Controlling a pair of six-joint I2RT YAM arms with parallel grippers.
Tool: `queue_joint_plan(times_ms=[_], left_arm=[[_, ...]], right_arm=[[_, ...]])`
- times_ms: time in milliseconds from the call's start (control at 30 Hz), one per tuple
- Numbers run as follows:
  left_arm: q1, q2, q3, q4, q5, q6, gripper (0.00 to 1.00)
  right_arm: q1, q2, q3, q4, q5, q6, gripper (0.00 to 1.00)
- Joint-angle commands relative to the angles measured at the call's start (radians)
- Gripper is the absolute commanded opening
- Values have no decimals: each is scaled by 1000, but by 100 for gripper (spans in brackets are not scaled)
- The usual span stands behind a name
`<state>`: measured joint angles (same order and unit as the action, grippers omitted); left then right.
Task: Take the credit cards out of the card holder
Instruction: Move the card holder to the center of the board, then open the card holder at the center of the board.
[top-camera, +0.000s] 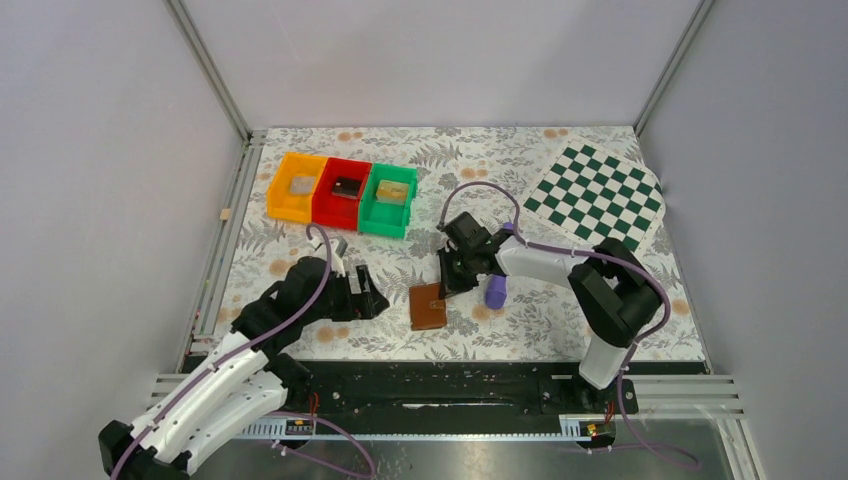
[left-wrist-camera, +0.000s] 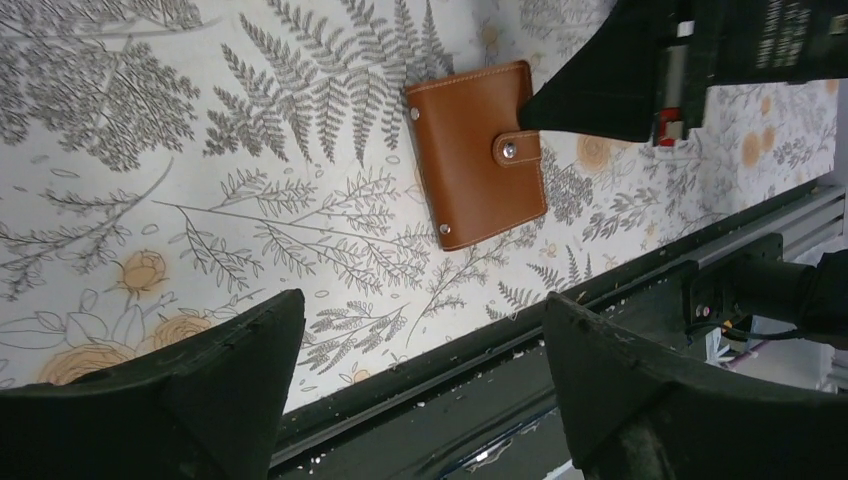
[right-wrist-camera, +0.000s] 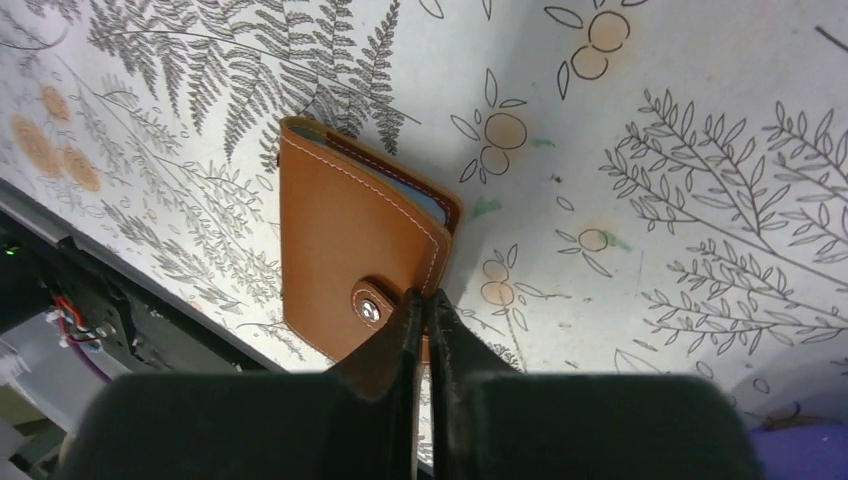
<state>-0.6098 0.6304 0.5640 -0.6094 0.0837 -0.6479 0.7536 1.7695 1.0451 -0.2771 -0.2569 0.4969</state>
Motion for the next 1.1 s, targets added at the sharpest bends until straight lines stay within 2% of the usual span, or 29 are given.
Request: queue_joint_plan(times_ms=[0, 67, 167, 300, 400, 567, 867, 1067], left_arm=[[-6, 24, -37, 137, 55, -54, 86], [-8, 41, -65, 170, 57, -66, 85], [-10, 79, -103, 227, 57, -82, 84], [-10, 145, -153, 331, 74, -101, 80], [-11, 205, -179, 413, 93, -113, 75], [-11, 270, -173, 462, 63, -132, 67], [-8, 34, -192, 323, -124, -178, 69], [-8, -65, -246, 286, -154, -208, 69]], right_arm=[[14, -89, -40, 86, -17, 42, 13], [15, -108, -48, 68, 7, 37, 27], [19, -161, -82, 54, 66, 40, 34], [31, -213, -130, 89, 68, 71, 47], [52, -232, -148, 95, 88, 92, 48], [141, -231, -126, 64, 239, 129, 47], [282, -50, 105, -161, 567, 135, 51], [303, 52, 180, -185, 567, 127, 52]])
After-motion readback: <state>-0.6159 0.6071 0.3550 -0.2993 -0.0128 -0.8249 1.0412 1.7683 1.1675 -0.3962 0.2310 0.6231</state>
